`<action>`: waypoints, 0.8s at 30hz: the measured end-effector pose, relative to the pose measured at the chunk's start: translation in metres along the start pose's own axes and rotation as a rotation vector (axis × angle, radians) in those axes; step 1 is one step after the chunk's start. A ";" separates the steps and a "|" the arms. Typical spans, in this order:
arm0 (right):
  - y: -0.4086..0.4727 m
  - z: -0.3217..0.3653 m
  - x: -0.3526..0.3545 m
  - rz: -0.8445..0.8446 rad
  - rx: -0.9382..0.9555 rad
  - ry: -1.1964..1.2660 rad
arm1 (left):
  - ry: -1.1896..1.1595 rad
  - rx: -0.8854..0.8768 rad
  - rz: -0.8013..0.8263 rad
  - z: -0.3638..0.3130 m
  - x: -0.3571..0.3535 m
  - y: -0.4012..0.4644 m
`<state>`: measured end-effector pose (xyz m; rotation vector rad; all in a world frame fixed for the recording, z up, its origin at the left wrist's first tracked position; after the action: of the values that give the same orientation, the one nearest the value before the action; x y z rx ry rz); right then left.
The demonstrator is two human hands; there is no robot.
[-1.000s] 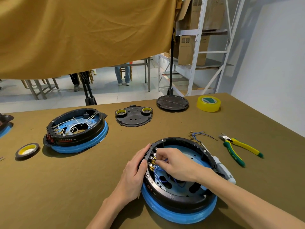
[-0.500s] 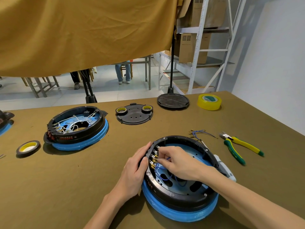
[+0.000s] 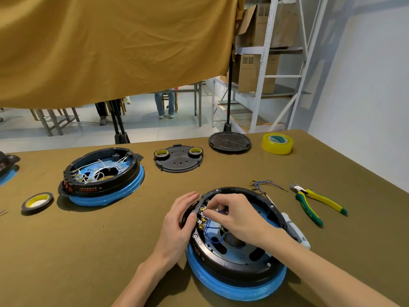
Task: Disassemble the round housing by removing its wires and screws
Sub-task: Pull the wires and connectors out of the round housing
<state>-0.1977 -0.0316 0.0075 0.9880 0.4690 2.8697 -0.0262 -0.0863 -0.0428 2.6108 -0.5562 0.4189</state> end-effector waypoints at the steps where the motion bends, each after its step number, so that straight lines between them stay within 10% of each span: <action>1: 0.000 0.003 0.000 0.003 0.032 0.000 | -0.021 0.002 -0.040 -0.004 0.003 0.002; 24: -0.014 0.004 0.033 0.069 0.051 -0.022 | -0.083 0.123 0.002 -0.031 0.005 0.023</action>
<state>-0.2223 -0.0116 0.0253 1.0631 0.5192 2.9177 -0.0383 -0.0922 -0.0059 2.7560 -0.5770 0.3576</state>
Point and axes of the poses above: each hand's wrist, its own y-axis towards the middle knuckle, its own x-axis out of the back of the hand, z = x × y, the point moved 3 cm from there along y, towards the middle knuckle, and after that the axes turned 4 degrees about y, right-handed, at the moved point
